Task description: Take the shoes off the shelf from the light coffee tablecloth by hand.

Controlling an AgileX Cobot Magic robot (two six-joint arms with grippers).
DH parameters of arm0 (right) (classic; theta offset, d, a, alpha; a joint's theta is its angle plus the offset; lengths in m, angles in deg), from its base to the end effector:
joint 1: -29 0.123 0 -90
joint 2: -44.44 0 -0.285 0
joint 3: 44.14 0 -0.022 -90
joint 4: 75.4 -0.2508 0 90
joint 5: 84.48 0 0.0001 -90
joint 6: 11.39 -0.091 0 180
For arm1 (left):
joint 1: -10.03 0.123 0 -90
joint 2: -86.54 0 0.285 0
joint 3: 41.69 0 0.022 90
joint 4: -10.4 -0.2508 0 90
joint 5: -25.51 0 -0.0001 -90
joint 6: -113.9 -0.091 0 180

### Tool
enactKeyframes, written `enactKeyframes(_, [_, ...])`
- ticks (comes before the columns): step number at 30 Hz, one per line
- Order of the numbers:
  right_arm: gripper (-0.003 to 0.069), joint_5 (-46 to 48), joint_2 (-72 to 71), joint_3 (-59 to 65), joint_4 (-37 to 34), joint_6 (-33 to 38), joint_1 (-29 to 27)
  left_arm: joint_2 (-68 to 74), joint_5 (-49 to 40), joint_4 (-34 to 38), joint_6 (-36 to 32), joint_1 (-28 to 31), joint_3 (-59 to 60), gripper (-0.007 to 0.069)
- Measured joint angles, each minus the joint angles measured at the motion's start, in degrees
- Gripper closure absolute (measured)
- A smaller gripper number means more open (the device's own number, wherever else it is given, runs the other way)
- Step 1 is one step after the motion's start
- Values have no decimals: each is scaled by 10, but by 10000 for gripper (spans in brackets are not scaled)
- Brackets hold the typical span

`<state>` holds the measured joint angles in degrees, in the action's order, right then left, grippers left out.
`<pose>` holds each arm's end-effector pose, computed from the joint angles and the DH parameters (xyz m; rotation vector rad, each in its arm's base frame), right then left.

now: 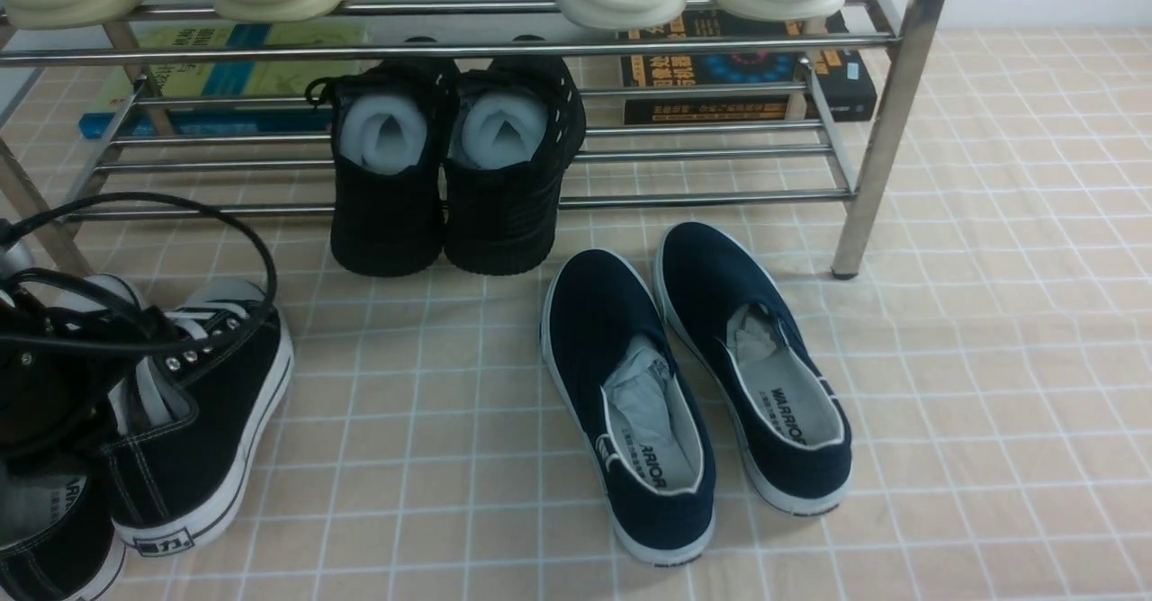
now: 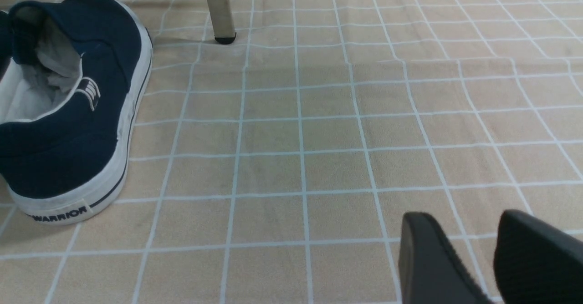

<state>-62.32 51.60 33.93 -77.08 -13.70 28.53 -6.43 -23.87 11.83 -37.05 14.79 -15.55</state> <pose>0.0521 0.0006 0.1740 0.0633 1.8734 0.0512 0.2509 0.0192 0.2423 -0.8457 2.7173 -0.1217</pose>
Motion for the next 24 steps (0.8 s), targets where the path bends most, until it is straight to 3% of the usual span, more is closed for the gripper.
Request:
enactKeyframes(6, [419,0,0,0,0,0,0,0,18,0,0,0,0,585])
enactKeyframes(13, [419,0,0,0,1,0,0,0,28,0,-1,0,0,510])
enactKeyframes(19, [419,0,0,0,1,0,0,-9,9,2,-64,0,-9,341])
enactKeyframes(24, [419,0,0,0,1,0,0,-66,-45,2,-150,0,-35,356])
